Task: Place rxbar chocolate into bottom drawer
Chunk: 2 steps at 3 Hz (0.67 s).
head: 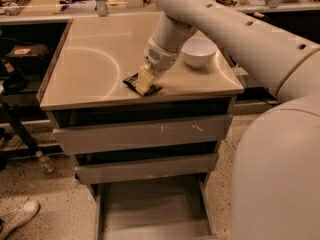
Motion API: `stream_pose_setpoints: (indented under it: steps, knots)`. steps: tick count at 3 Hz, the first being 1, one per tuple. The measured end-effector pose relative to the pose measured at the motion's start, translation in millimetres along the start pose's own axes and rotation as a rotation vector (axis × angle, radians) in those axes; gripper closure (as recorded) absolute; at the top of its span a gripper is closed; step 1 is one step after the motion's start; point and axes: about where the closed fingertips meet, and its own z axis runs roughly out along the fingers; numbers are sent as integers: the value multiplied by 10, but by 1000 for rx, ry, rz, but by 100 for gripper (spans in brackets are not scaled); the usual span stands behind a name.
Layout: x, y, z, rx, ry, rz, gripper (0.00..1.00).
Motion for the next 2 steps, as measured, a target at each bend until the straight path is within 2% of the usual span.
stream_pose_setpoints:
  steps: [1,2]
  knots:
    - [-5,3,-14,0,0,0,100]
    - [226,129,-105,16,8,36,100]
